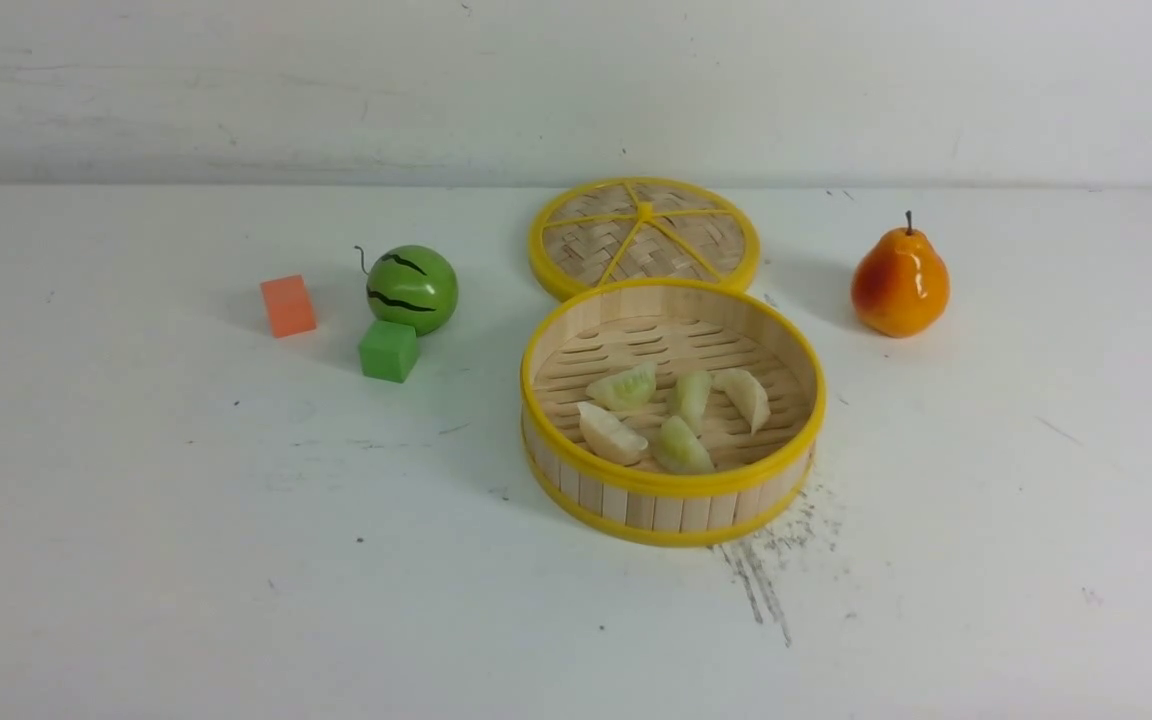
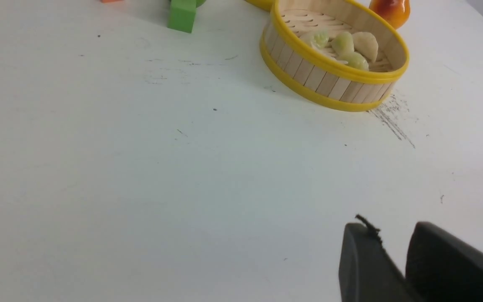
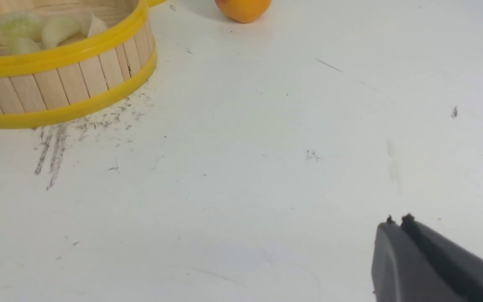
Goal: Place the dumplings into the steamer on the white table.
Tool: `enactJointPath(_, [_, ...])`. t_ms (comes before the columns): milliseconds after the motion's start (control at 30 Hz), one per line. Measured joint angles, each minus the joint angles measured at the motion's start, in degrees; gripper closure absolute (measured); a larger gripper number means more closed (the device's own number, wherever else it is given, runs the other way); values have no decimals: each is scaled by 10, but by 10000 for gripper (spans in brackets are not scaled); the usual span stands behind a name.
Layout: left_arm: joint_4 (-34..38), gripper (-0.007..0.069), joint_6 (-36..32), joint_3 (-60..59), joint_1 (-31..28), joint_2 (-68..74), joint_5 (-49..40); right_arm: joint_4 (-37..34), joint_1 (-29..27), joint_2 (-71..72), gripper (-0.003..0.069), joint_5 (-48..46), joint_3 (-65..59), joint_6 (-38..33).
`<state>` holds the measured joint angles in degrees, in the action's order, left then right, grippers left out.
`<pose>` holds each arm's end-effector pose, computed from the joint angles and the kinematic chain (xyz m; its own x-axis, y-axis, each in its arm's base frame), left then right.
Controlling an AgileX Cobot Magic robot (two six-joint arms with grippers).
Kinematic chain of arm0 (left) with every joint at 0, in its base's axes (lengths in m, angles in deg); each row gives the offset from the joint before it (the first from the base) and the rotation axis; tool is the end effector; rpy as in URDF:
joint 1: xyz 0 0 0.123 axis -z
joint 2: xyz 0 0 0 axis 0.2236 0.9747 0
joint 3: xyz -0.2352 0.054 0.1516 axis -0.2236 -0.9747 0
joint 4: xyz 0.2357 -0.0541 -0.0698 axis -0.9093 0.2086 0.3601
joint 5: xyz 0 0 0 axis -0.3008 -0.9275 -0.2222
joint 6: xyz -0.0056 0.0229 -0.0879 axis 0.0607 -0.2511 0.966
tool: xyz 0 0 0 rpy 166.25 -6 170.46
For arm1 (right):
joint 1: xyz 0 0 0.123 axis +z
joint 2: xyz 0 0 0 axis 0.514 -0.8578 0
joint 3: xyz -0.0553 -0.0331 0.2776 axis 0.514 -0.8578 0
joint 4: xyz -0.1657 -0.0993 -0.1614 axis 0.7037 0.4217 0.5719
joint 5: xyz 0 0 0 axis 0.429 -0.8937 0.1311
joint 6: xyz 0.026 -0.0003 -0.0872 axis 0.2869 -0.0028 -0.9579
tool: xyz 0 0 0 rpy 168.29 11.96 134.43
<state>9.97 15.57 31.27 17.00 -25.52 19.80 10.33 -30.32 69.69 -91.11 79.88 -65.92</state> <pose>-0.0037 0.0080 0.2880 -0.4426 -0.1446 -0.8850 0.3195 0.8967 -0.3063 0.0526 -0.0001 0.1736 -0.2913 0.0665 -0.9543 0.0166 0.9978 0.0645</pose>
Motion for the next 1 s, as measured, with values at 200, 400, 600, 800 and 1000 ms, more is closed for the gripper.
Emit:
enactJointPath(200, [0, 463, 0, 0, 0, 0, 0, 0, 0, 0, 657, -1, 0, 0])
enactJointPath(400, [0, 460, 0, 0, 0, 0, 0, 0, 0, 0, 650, -1, 0, 0])
enactJointPath(600, [0, 460, 0, 0, 0, 0, 0, 0, 0, 0, 650, -1, 0, 0])
enactJointPath(800, [-6, 450, 0, -8, 0, 0, 13, 0, 0, 0, 650, -1, 0, 0])
enactJointPath(1000, [-39, 501, 0, -72, -19, 0, 147, 0, 0, 0, 650, -1, 0, 0])
